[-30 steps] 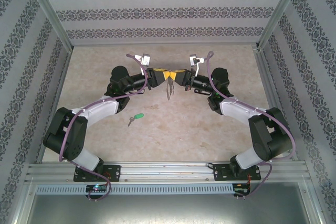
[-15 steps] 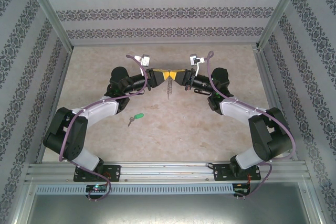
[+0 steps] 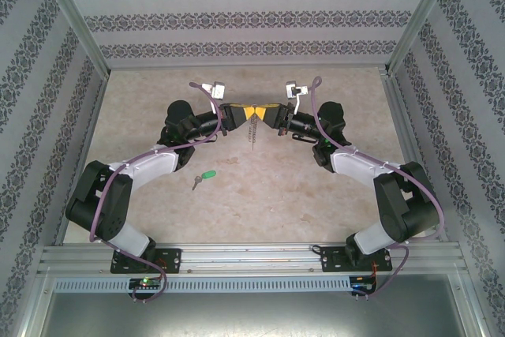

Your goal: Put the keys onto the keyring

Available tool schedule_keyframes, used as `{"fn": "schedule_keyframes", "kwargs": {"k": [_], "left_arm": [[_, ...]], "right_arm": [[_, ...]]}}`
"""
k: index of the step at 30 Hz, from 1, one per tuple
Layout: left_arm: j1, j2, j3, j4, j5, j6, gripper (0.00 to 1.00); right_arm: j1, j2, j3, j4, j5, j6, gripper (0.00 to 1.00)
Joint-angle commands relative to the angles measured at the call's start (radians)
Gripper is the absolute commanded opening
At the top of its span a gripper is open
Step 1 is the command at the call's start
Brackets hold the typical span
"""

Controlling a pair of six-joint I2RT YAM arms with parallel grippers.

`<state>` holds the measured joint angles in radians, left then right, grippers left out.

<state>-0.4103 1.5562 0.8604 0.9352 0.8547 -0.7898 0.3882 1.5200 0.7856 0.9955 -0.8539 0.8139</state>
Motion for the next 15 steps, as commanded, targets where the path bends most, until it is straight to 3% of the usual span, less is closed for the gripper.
{"fn": "schedule_keyframes", "kwargs": {"k": [1, 3, 5, 7, 10, 13, 15], "left_arm": [[-0.007, 0.01, 0.011, 0.083, 0.012, 0.007, 0.0], [-0.007, 0.01, 0.009, 0.089, 0.005, 0.006, 0.0], [-0.008, 0.009, 0.005, 0.098, -0.011, 0.004, 0.11], [-0.008, 0.009, 0.005, 0.099, -0.018, 0.004, 0.11], [-0.007, 0.012, 0.006, 0.11, -0.014, 0.0, 0.1], [-0.009, 0.016, 0.004, 0.123, -0.014, -0.001, 0.0], [-0.009, 0.015, -0.002, 0.136, -0.017, 0.003, 0.0]], "right_arm": [[0.005, -0.013, 0.017, 0.029, -0.014, -0.005, 0.0], [0.006, -0.016, 0.018, 0.026, -0.019, -0.007, 0.0], [0.006, -0.018, 0.017, 0.017, -0.018, -0.013, 0.0], [0.006, -0.021, 0.014, 0.013, -0.016, -0.016, 0.0], [0.008, -0.02, 0.014, 0.012, -0.019, -0.016, 0.0], [0.008, -0.019, 0.015, 0.011, -0.022, -0.015, 0.0], [0.009, -0.02, 0.014, 0.009, -0.021, -0.016, 0.0]]}}
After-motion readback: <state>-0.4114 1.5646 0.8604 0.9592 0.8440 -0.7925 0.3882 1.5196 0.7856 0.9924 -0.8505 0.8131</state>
